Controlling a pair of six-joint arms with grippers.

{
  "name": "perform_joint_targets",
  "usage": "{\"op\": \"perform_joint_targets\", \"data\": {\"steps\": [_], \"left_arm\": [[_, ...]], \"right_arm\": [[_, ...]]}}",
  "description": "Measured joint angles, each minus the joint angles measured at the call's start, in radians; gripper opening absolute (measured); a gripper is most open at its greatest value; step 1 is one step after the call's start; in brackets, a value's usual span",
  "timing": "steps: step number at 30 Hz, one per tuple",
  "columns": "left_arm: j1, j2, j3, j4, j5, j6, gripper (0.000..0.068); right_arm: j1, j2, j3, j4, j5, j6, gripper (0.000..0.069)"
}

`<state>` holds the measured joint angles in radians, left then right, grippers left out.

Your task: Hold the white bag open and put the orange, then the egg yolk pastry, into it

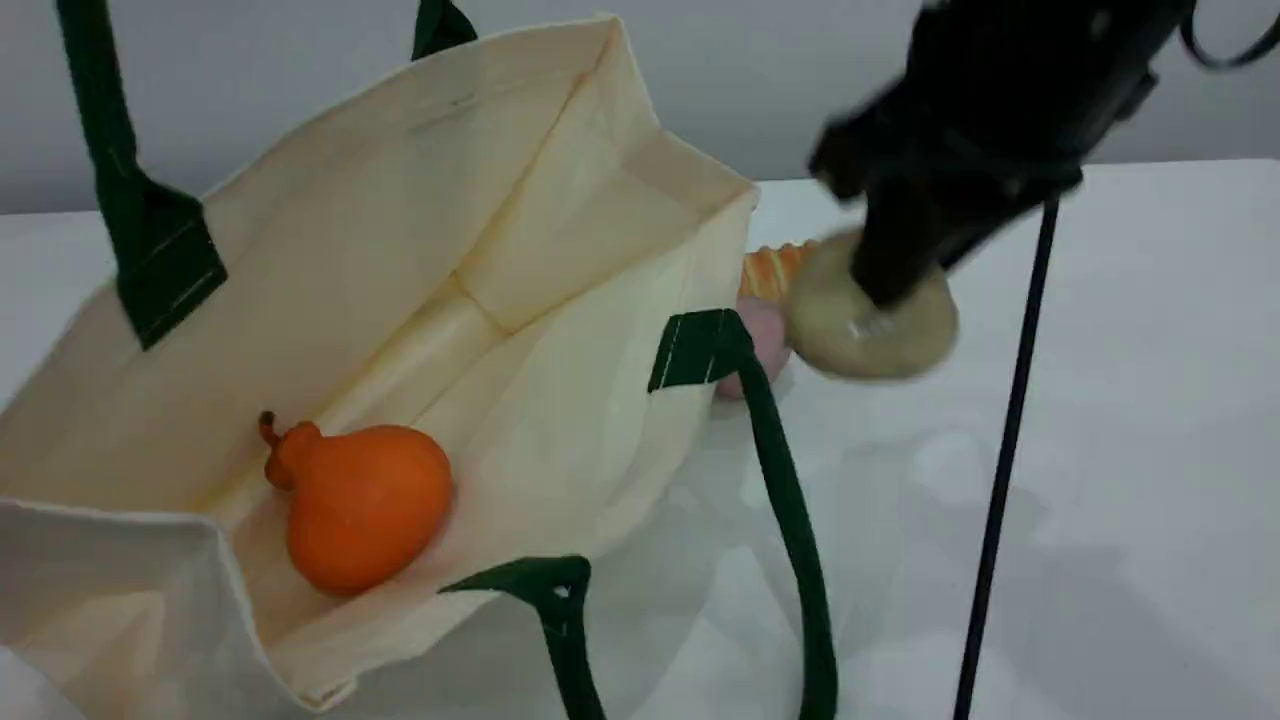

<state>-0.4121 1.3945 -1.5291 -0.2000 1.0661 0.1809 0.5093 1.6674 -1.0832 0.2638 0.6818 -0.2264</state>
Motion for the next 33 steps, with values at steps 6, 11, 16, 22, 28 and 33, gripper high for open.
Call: {"op": "perform_joint_targets", "data": {"steps": [6, 11, 16, 22, 28, 33], "left_arm": [[0.000, 0.000, 0.000, -0.042, 0.002, 0.024, 0.0078], [0.000, 0.000, 0.000, -0.049, 0.002, 0.027, 0.0078], [0.000, 0.000, 0.000, -0.078, 0.002, 0.048, 0.0078], [0.000, 0.000, 0.000, -0.091, 0.002, 0.048, 0.0078], [0.000, 0.000, 0.000, -0.091, 0.001, 0.050, 0.0078], [0.000, 0.000, 0.000, -0.091, 0.001, 0.050, 0.0078]], "right_arm": [[0.055, -0.009, -0.001, 0.277, -0.052, -0.195, 0.0109], [0.152, 0.036, -0.001, 0.481, -0.140, -0.316, 0.0107], [0.236, 0.083, -0.001, 0.531, -0.265, -0.321, 0.0107], [0.250, 0.147, -0.001, 0.552, -0.417, -0.321, 0.0107], [0.250, 0.198, -0.001, 0.576, -0.510, -0.321, 0.0107], [0.250, 0.236, -0.001, 0.578, -0.506, -0.329, 0.0106]]}}
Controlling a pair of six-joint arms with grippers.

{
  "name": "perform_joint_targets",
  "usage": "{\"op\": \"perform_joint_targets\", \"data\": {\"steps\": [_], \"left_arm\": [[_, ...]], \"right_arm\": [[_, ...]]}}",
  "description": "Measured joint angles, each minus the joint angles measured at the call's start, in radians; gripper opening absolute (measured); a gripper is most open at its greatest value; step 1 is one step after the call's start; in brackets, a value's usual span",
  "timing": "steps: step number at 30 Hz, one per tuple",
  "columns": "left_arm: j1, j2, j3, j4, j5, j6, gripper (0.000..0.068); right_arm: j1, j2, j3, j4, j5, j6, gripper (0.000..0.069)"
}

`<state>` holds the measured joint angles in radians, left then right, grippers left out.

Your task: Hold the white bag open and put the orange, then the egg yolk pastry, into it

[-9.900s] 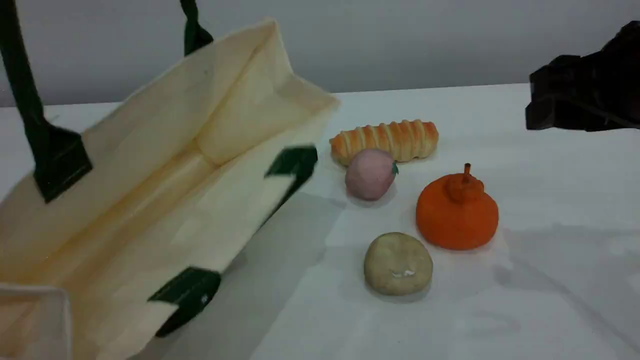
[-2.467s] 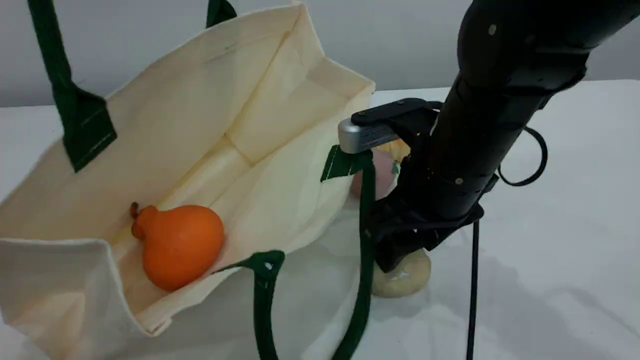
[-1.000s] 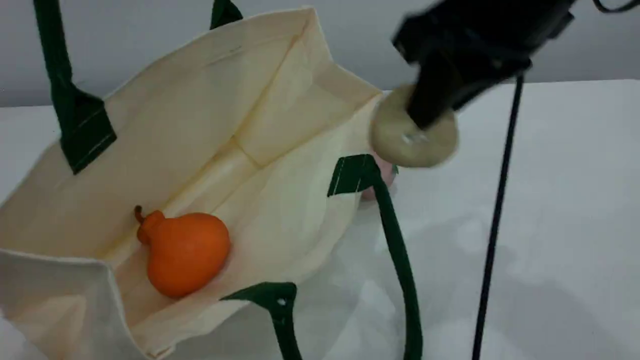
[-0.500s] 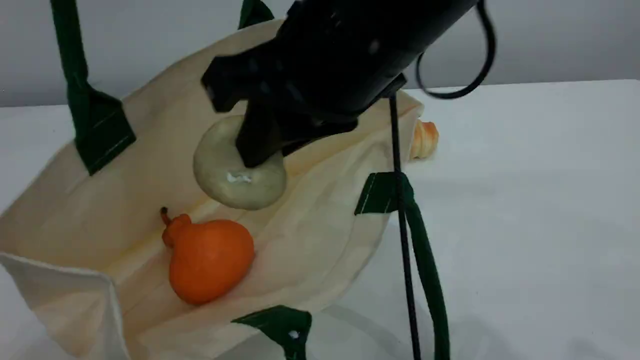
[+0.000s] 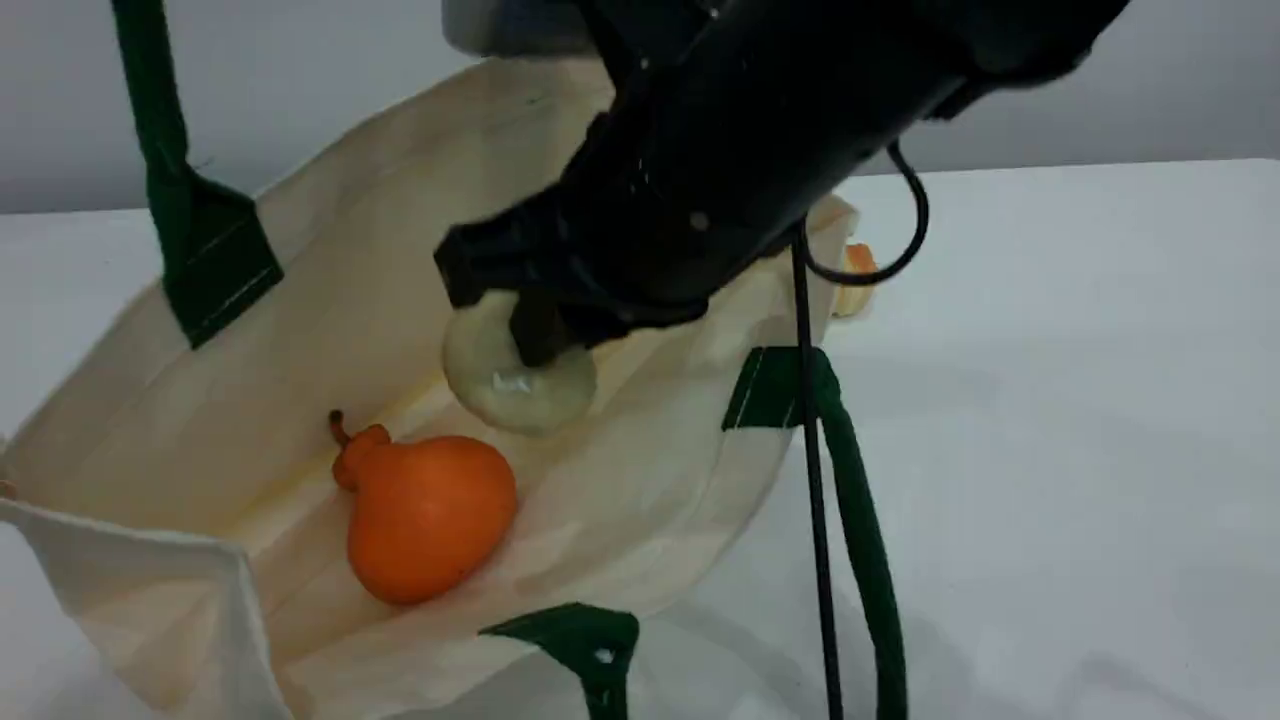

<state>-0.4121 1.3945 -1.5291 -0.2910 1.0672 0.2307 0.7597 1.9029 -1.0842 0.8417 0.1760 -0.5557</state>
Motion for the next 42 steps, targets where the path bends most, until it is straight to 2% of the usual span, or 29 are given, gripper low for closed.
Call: {"op": "perform_joint_targets", "data": {"steps": [4, 7, 9, 16, 19, 24, 31, 35, 42], "left_arm": [[0.000, 0.000, 0.000, 0.001, 0.000, 0.000, 0.0078], [0.000, 0.000, 0.000, 0.002, 0.000, 0.000, 0.0078], [0.000, 0.000, 0.000, 0.002, 0.000, 0.000, 0.0078], [0.000, 0.000, 0.000, 0.004, -0.001, 0.005, 0.0078], [0.000, 0.000, 0.000, 0.014, -0.003, 0.005, 0.0078], [0.000, 0.000, 0.000, 0.056, -0.021, 0.002, 0.0078], [0.000, 0.000, 0.000, 0.058, -0.021, -0.002, 0.0078], [0.000, 0.000, 0.000, 0.081, -0.024, -0.003, 0.0078], [0.000, 0.007, 0.000, 0.116, -0.028, -0.003, 0.0078]], "right_arm": [[0.000, 0.002, 0.000, -0.001, 0.008, 0.000, 0.0107], [0.000, 0.002, 0.000, -0.001, 0.008, -0.004, 0.0134], [0.000, 0.002, 0.000, -0.001, 0.006, -0.004, 0.0184], [-0.001, 0.002, 0.000, -0.007, 0.025, -0.037, 0.0444], [-0.002, 0.002, 0.000, -0.007, 0.047, -0.054, 0.0496], [-0.002, -0.039, 0.000, -0.047, 0.103, -0.057, 0.0505], [-0.007, -0.188, 0.000, -0.139, 0.148, -0.051, 0.0505], [-0.041, -0.294, 0.000, -0.174, 0.217, -0.049, 0.0505], [-0.151, -0.427, 0.000, -0.200, 0.374, -0.040, 0.0505]]}}
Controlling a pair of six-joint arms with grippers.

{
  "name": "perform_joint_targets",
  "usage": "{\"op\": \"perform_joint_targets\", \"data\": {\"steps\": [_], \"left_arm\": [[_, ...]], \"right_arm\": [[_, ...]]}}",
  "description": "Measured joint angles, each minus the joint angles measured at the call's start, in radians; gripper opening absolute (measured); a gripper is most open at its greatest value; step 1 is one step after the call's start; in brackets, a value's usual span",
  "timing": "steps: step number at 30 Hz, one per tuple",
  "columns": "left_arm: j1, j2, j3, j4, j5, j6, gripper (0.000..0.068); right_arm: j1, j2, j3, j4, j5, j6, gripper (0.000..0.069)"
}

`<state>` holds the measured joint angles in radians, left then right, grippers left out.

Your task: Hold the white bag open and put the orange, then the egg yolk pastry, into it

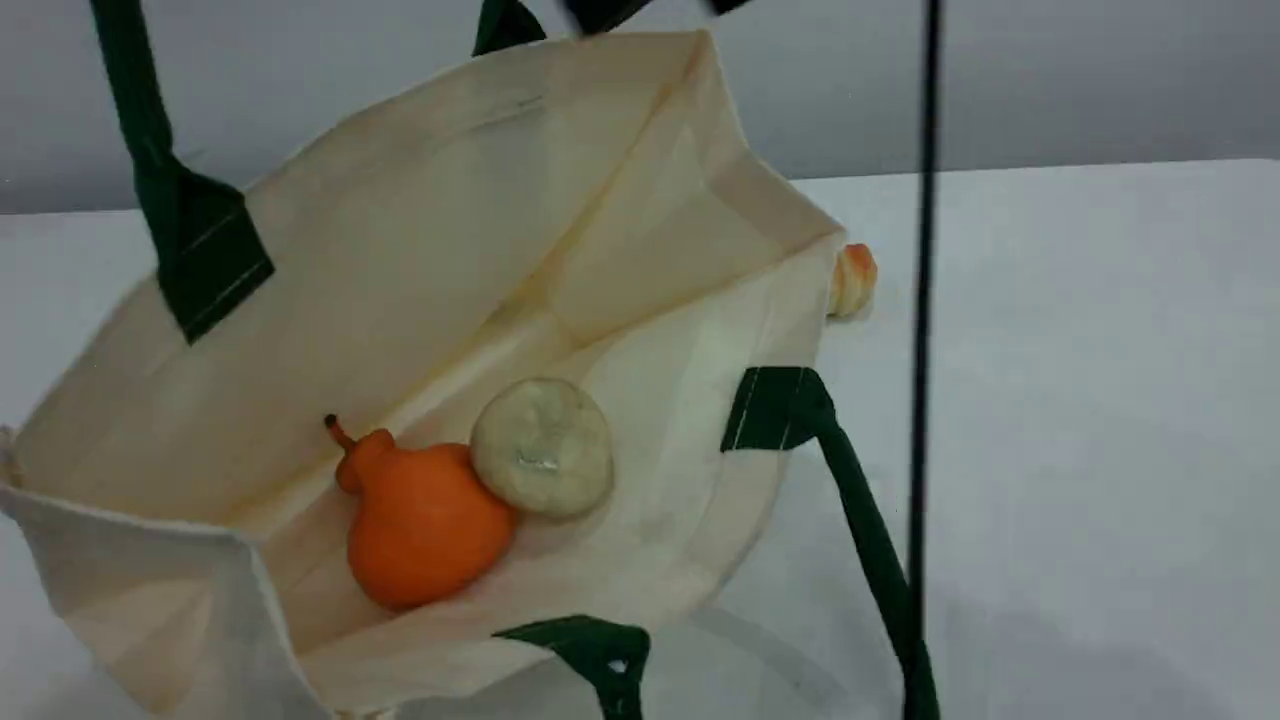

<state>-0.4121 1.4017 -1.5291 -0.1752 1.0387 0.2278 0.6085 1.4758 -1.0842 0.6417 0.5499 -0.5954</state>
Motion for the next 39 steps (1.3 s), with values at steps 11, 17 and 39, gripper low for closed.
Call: {"op": "perform_joint_targets", "data": {"steps": [11, 17, 39], "left_arm": [[0.000, 0.096, 0.001, 0.019, -0.008, 0.000, 0.0078], [0.001, 0.123, 0.001, 0.067, -0.033, 0.000, 0.0078], [0.001, 0.286, 0.001, 0.047, -0.033, -0.003, 0.0171]], "right_arm": [[-0.063, -0.061, 0.000, -0.015, 0.106, 0.035, 0.0505], [-0.063, -0.061, 0.000, -0.028, 0.144, 0.037, 0.0505], [-0.063, -0.060, 0.000, -0.073, 0.141, 0.046, 0.0505]]}}
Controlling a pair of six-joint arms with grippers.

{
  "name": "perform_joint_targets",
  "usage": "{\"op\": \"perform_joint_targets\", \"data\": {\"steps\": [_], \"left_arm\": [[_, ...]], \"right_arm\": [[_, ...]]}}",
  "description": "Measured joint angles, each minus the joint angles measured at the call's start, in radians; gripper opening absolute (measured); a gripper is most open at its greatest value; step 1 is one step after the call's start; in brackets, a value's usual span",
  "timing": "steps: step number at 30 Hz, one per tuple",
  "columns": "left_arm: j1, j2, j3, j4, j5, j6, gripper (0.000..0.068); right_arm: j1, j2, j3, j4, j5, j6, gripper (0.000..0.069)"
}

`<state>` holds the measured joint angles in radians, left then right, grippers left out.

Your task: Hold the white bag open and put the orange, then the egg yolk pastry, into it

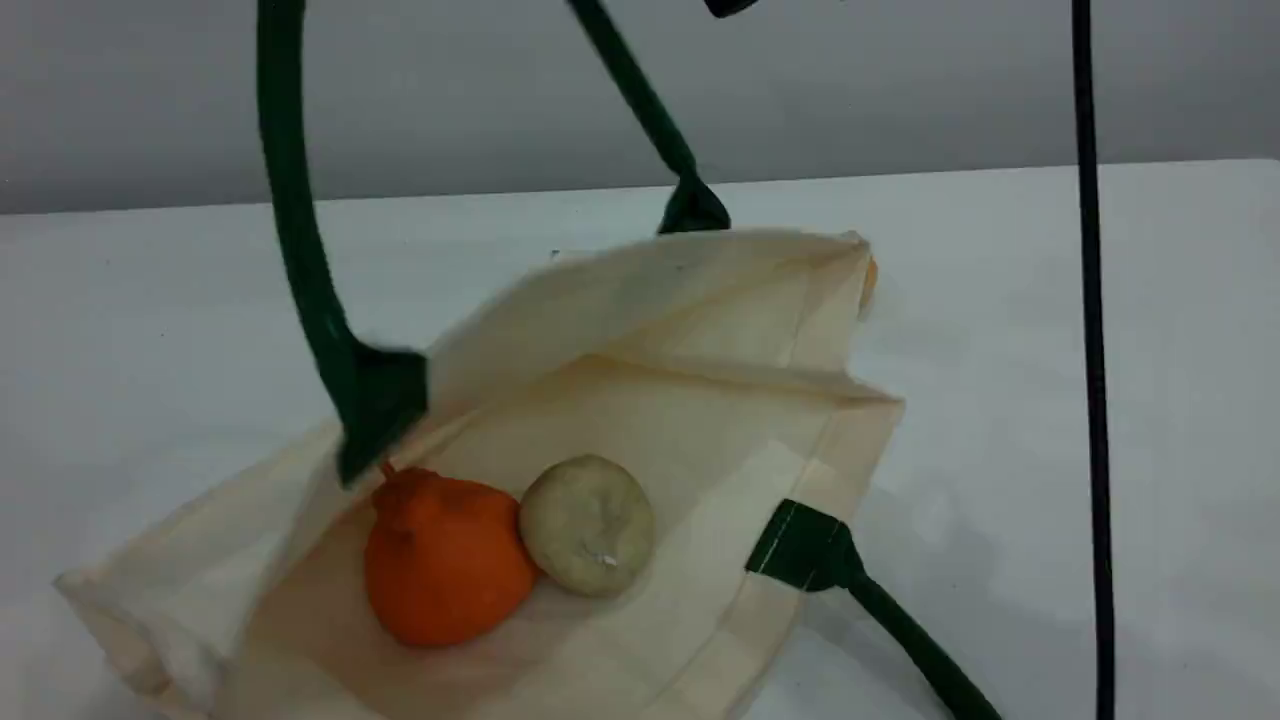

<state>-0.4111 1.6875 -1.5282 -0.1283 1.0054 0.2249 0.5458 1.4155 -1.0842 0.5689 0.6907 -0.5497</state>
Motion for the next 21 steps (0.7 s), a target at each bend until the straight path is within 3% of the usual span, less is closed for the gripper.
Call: {"op": "perform_joint_targets", "data": {"steps": [9, 21], "left_arm": [[0.000, 0.004, 0.000, 0.029, 0.078, 0.009, 0.0433], [0.000, -0.097, 0.000, 0.012, 0.124, 0.009, 0.0454]], "right_arm": [[0.000, -0.007, 0.000, -0.056, 0.043, 0.028, 0.0505], [0.000, -0.175, 0.000, -0.331, 0.333, 0.311, 0.0505]]}}
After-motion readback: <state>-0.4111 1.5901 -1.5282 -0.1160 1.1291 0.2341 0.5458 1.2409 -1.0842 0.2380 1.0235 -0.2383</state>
